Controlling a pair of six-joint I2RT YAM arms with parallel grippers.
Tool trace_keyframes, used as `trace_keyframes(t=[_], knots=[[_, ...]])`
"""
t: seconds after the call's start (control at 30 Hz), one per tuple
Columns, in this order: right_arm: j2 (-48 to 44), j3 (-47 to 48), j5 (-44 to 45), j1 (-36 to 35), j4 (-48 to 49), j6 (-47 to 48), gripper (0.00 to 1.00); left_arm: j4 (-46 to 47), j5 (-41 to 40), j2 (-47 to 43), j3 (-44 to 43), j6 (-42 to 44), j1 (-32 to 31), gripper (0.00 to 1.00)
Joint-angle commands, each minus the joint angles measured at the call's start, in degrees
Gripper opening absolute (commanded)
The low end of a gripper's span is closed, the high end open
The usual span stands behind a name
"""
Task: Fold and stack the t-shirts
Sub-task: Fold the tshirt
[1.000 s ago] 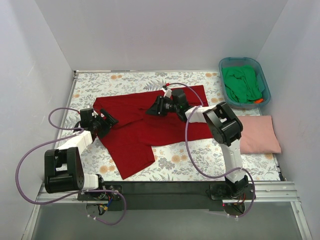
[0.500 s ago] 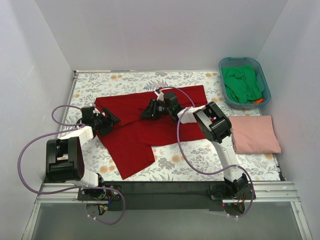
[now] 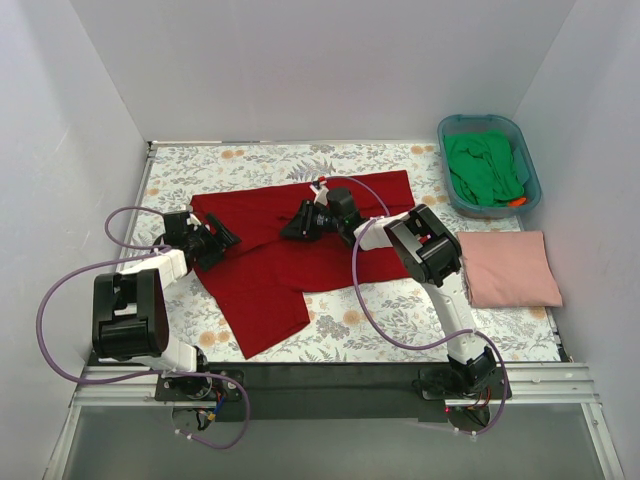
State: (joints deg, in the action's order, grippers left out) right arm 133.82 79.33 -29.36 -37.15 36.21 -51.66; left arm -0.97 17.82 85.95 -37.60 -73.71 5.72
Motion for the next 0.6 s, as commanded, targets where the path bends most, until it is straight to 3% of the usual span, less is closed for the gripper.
trace_keyframes(t=[0.0,0.37,0.57], knots=[[-1.28,-0.76,2.56,-0.03,-0.17,1.21,0.44,0.62,-0.25,0.44,-1.86,1.64,-0.62,0.74],[-0.58,1.0,1.68,-0.03,-0.17,1.65,0.33,0.71,1.07,0.71,-2.12,2.08,-1.23,0.68],[-1.89,0.47,1.59,-0.03,-0.26,2.26,0.21,2.73,3.44,-0.52,-1.24,2.0,-2.2,0.47]])
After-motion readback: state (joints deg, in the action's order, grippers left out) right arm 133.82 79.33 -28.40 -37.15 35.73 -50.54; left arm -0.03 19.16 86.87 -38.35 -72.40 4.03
